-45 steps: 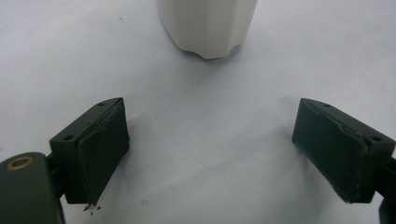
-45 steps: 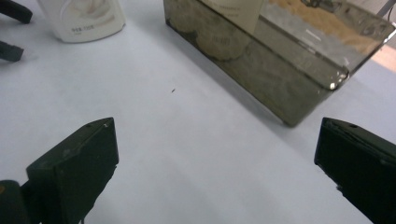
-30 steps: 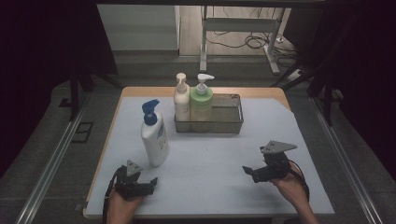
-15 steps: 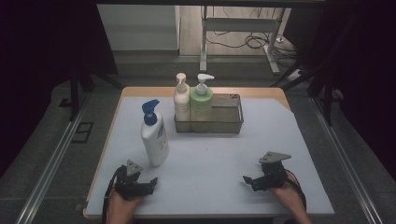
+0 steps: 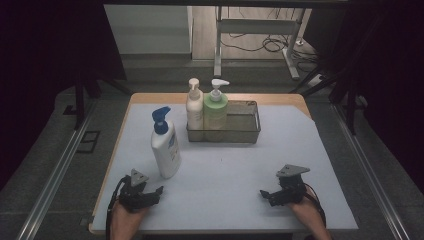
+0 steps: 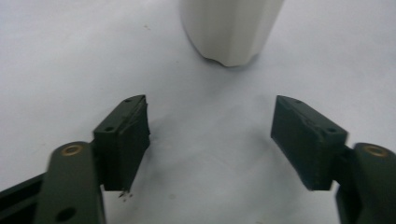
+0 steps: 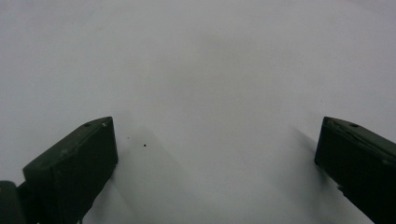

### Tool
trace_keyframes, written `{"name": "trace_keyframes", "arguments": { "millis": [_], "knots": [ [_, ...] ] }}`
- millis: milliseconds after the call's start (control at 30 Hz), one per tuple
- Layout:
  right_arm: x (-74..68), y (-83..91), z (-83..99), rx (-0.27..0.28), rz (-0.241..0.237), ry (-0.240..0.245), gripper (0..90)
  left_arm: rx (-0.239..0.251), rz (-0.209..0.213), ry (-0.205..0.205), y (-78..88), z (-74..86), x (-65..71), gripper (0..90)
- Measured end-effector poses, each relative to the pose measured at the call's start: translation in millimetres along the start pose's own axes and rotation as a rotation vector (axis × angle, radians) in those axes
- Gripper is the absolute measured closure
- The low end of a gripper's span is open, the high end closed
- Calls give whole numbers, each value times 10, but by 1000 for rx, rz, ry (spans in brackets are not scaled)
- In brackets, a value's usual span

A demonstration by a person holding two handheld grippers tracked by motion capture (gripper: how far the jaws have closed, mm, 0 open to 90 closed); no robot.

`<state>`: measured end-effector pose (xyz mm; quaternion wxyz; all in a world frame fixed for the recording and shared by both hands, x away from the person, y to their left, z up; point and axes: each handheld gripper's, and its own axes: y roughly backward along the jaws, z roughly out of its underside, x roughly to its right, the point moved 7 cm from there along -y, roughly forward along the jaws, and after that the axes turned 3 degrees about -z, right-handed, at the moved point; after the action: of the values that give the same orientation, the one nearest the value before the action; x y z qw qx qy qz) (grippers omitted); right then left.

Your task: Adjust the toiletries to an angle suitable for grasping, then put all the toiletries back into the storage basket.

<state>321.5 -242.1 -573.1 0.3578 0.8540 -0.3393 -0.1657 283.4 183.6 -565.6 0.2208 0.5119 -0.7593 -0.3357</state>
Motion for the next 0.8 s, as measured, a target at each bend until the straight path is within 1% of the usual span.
{"name": "trace_keyframes", "arguments": {
  "millis": [133,200,267,333,400,467,500,600,733,800],
  "knots": [
    [0,0,0,1,0,0,0,-4,9,15,-13,-23,-37,371],
    [0,0,0,1,0,0,0,-7,12,16,-24,-39,-57,409],
    [0,-1,0,1,0,-1,0,-10,10,22,-32,-62,-83,431],
    [1,0,0,1,-1,0,0,-8,13,29,-39,-94,-107,472],
    [0,0,1,1,0,0,0,-13,6,23,-46,-131,-138,506],
    [0,0,1,1,0,0,0,-13,-8,26,-51,-172,-181,530],
    [-1,-2,1,1,1,1,0,-12,-5,35,-53,-193,-199,545],
    [0,-1,0,1,0,0,0,-15,-7,34,-78,-251,-257,597],
    [0,-1,1,1,1,0,0,-17,8,47,-133,-330,-316,671],
    [0,-2,1,1,1,0,0,-23,17,47,-167,-369,-353,718]
  ]
}}
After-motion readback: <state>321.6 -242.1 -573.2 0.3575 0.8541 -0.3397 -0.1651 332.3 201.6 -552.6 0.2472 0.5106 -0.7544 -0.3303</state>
